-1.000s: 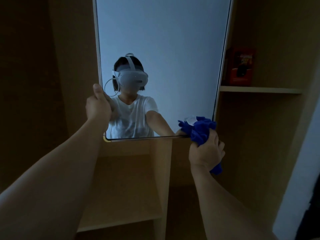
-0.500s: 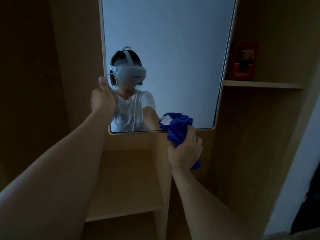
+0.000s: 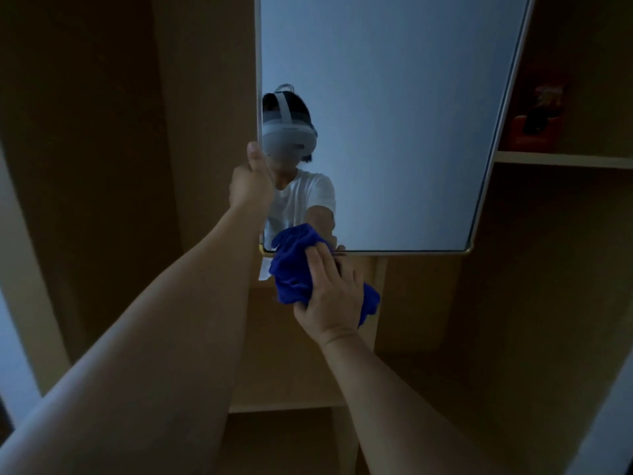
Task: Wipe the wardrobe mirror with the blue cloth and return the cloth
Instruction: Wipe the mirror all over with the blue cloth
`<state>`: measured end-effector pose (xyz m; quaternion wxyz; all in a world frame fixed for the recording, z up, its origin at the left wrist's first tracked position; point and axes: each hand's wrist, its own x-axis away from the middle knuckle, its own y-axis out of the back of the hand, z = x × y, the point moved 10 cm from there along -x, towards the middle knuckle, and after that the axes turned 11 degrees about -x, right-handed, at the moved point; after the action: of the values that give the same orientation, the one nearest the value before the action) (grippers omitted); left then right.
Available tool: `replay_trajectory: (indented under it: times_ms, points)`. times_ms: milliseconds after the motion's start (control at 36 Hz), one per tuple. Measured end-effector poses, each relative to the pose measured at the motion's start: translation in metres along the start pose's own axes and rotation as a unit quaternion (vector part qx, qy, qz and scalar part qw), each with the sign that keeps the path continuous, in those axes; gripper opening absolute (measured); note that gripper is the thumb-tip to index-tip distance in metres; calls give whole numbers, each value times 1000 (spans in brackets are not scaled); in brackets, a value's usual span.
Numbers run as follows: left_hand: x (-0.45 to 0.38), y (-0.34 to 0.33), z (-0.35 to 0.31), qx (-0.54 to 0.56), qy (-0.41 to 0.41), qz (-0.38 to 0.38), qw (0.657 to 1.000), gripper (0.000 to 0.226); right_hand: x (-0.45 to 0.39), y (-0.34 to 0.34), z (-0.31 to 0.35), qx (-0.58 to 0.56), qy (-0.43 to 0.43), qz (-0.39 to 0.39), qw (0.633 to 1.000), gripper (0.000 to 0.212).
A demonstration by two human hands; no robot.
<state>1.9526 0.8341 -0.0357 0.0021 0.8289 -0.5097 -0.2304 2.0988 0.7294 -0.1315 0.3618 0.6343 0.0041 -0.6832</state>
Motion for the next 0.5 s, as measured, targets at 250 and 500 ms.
replay_trajectory:
  times_ms: [250, 500]
  points:
    - [1, -1, -2, 5, -5, 5, 1000, 58, -3, -27, 37, 0, 70, 29, 997, 72]
    - [6, 0, -3, 16, -13, -23, 1000, 51, 0, -31, 36, -4, 92, 45, 995, 84]
